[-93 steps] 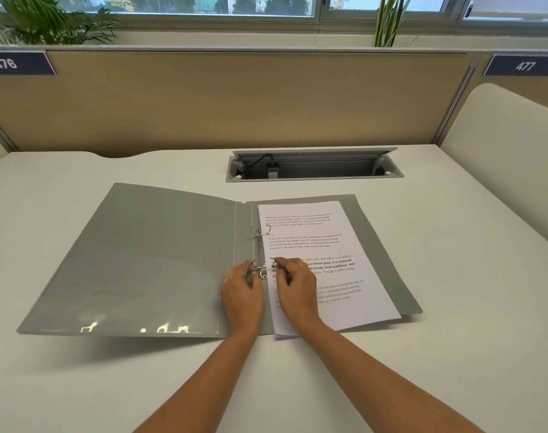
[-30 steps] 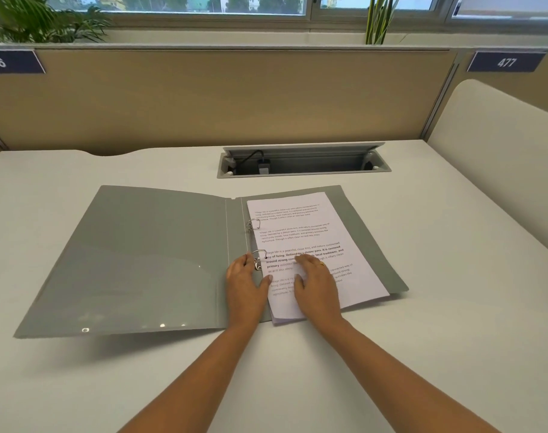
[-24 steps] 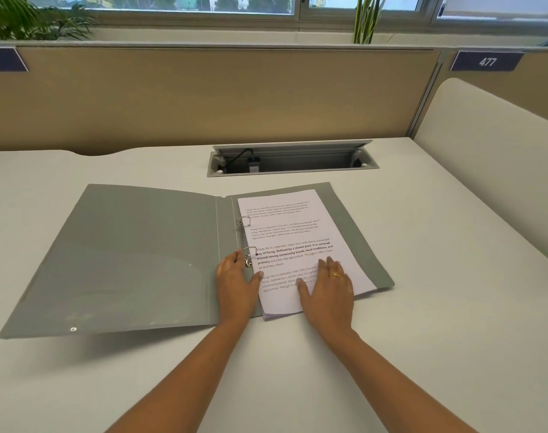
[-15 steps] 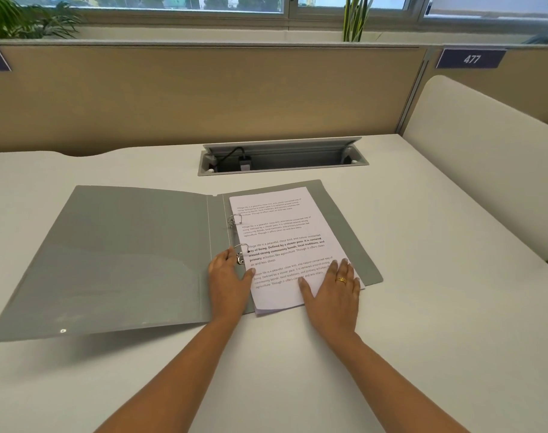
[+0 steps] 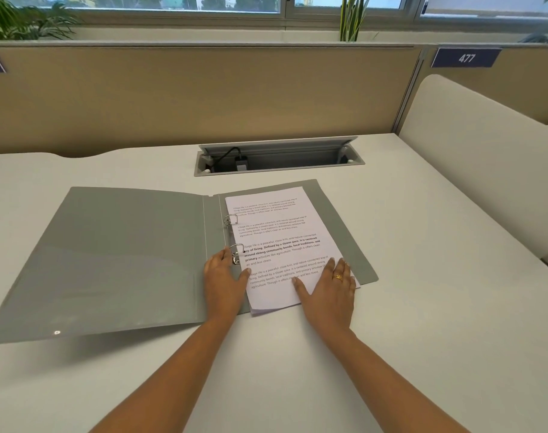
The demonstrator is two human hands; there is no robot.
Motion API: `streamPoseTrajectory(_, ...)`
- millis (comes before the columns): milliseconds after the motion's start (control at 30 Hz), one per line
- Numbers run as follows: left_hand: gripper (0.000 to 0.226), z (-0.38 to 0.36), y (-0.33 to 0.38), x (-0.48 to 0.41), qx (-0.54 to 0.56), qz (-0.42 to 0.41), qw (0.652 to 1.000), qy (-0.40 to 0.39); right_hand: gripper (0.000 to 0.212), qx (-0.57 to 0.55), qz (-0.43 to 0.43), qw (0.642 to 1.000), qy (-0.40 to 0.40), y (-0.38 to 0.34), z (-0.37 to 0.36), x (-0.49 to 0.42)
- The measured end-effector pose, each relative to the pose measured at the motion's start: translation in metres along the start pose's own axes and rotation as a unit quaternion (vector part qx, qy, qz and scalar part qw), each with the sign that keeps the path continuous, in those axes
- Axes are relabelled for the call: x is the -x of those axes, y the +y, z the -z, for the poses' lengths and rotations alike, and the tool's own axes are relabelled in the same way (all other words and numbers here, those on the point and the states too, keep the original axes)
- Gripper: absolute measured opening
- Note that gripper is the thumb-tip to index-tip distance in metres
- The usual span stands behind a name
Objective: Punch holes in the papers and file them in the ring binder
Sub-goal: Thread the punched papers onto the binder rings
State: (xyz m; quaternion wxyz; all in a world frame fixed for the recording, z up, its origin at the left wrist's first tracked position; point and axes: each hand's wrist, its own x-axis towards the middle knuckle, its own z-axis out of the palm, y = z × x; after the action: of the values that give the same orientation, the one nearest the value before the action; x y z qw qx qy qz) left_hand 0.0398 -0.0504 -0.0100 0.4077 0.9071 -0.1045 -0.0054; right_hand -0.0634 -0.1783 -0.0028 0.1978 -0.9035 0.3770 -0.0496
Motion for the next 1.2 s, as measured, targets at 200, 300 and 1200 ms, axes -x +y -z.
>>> streamPoseTrajectory(200, 0.060, 0.0004, 0.0006, 0.0009, 0.000, 0.000, 1.000, 0.000, 0.086, -0.009, 0.002, 1.000, -0.003, -0.0003, 0.0022, -0.0008)
streamPoseTrajectory(300, 0.060, 0.0003, 0.0002, 0.0006, -0.004, -0.003, 1.000, -0.001, 0.086, -0.012, 0.003, 1.000, -0.007, -0.0008, 0.0034, -0.0010)
streamPoseTrajectory(1200, 0.058, 0.0013, 0.0054, 0.0030, -0.014, -0.013, 1.000, 0.010, 0.079, -0.028, 0.008, 0.999, -0.017, -0.0027, 0.0081, -0.0015)
